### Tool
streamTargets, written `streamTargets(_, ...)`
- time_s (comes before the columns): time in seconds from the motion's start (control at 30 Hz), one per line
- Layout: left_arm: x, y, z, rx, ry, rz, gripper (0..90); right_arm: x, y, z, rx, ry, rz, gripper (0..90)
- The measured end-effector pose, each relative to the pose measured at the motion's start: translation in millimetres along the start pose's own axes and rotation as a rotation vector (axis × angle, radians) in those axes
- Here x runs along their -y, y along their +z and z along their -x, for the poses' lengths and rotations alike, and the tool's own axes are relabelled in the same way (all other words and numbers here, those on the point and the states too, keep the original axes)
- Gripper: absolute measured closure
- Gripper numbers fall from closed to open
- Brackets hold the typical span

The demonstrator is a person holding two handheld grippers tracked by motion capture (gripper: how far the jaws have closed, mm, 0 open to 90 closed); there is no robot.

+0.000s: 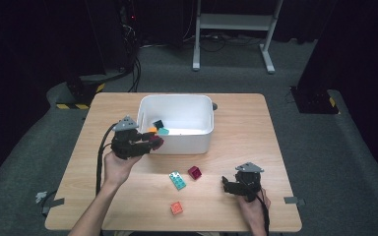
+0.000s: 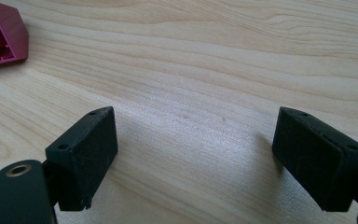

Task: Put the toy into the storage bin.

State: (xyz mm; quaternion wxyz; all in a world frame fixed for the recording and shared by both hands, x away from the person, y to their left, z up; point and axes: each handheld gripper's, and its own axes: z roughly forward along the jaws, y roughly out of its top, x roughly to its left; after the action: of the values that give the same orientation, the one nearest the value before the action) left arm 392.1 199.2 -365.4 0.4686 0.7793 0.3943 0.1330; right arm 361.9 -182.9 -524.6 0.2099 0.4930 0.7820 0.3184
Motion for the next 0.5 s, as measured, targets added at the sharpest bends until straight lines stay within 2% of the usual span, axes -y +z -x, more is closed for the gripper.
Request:
streamTargets(0.3, -21.2, 11.1, -11.4, -0.029, -0.004, -0.003, 58.7, 0.0, 0.0, 0.1, 0.0, -0.001, 0.0, 13.7)
streamTargets(0.4, -30.4, 18.7, -19.4, -0.044, -0.038, 0.005, 58.6, 0.0, 0.0, 0.0, 0.0, 0.0, 0.0, 13.7)
streamTargets(0.5, -35.6, 26.2, -23.3, -0.051, -0.048, -0.002, 58.6, 0.0, 0.0, 0.0, 0.0, 0.0, 0.0, 13.7)
